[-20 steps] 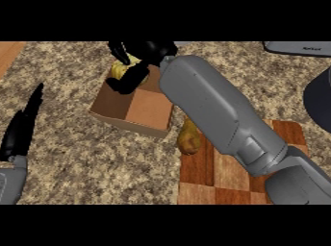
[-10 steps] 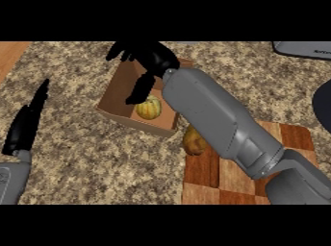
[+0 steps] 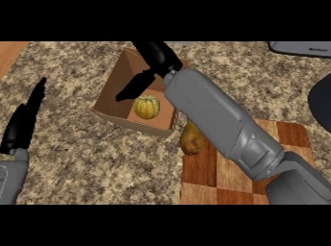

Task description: Pick the squash from the cutting board and place it in the cardboard box

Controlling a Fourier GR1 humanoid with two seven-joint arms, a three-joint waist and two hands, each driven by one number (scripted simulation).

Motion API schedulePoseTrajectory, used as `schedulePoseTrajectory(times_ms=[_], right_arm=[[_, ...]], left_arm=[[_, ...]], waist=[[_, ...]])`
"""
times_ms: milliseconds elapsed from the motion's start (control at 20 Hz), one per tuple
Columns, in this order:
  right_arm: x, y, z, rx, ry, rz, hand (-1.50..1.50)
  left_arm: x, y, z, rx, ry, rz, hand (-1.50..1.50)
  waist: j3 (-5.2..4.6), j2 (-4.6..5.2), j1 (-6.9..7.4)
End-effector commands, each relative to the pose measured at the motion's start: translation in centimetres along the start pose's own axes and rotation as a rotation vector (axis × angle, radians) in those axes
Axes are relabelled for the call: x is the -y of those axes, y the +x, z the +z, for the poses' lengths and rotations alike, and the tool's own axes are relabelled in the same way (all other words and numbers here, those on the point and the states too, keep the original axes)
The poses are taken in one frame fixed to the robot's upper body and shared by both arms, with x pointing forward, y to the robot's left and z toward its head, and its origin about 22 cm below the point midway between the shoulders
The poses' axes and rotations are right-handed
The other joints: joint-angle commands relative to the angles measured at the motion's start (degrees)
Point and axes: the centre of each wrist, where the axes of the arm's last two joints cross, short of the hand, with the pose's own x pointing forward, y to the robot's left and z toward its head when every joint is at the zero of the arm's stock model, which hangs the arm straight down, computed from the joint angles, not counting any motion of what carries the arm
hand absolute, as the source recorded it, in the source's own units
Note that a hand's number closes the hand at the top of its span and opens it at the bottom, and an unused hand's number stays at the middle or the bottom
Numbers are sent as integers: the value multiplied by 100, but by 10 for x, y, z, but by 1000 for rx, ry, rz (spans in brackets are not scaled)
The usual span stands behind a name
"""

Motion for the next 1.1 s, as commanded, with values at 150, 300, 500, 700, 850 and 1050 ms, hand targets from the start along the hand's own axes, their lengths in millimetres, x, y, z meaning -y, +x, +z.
schedulePoseTrajectory(times_ms=[150,300,500,700,850,1050], right_arm=[[19,-10,-4,30,-117,-186,-150],[53,-17,-3,37,-109,-261,-150],[93,-31,5,1,-164,-238,-150],[137,-73,44,-24,-189,-233,-150],[174,-74,56,-37,-205,-219,-150],[211,-87,85,-19,-194,-195,-150]], left_arm=[[-8,-9,11,-25,31,21,0],[-13,-16,20,-35,43,6,0],[-18,-5,8,-29,66,0,0],[-19,-23,24,-25,62,-14,0],[-27,-19,18,-27,44,7,0],[-18,-23,22,-18,32,30,0]], waist=[[5,-34,-140],[8,-73,-308],[7,-38,-326],[9,-24,-296],[9,-18,-299],[12,24,-216]])
